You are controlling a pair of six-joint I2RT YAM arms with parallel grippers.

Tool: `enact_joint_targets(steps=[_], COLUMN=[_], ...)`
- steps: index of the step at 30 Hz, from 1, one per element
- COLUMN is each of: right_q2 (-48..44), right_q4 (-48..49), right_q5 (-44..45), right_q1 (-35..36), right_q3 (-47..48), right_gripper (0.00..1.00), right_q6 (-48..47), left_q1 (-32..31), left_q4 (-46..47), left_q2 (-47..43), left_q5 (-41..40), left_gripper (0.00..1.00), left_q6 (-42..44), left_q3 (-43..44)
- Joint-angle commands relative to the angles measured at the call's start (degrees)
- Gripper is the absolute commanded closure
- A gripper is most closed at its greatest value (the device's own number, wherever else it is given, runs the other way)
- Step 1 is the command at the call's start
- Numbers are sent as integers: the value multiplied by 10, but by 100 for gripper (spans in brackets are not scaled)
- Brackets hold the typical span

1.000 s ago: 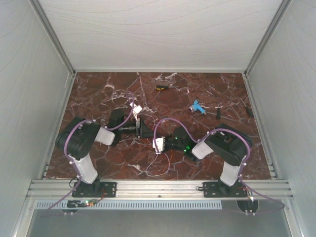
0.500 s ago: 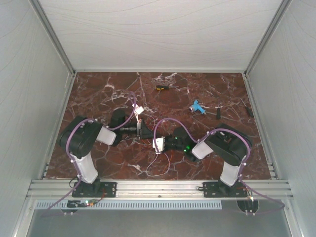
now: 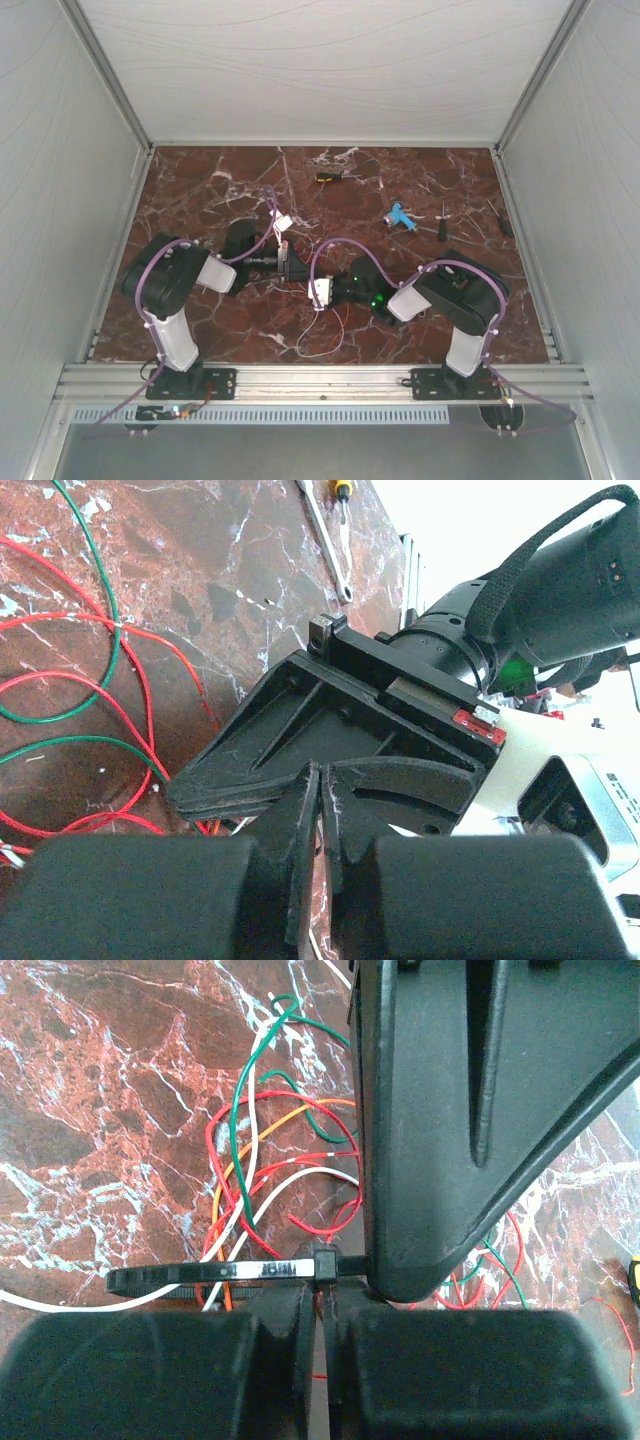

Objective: Zip-tie the wires
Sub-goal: Tie the cable at the center of the board.

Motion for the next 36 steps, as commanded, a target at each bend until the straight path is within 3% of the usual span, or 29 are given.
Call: enact_joint_targets(steps=[1, 10, 11, 13, 17, 25, 30, 36], right_q2=[9, 6, 3, -3, -16, -106, -165, -213], right_q4=[25, 16, 14, 19, 17, -75, -196, -290], right_q5=[-1, 16, 25, 38, 63, 172, 188, 261], right_q1=[-3, -3, -3, -3, -3, -9, -7, -10], right_q3=[8, 12, 13, 5, -9, -20, 3, 35], right_gripper=[100, 100, 87, 45, 28, 25, 15, 14], right_q6=[5, 15, 22, 30, 33, 71, 133, 209], left_q1=[-4, -3, -3, -3, -3, -5, -7, -14], left_q4=[39, 75, 79, 92, 153, 260, 244, 237], left_q2=[10, 16, 14, 12, 24, 63, 50, 42], left_q5=[15, 9, 1, -17, -44, -53, -70, -76], left_gripper=[100, 100, 100, 100, 100, 100, 100, 100], left_q6=[-5, -17, -20, -26, -59, -115, -102, -94], left_q3=[17, 6, 3, -1, -14, -28, -36, -35])
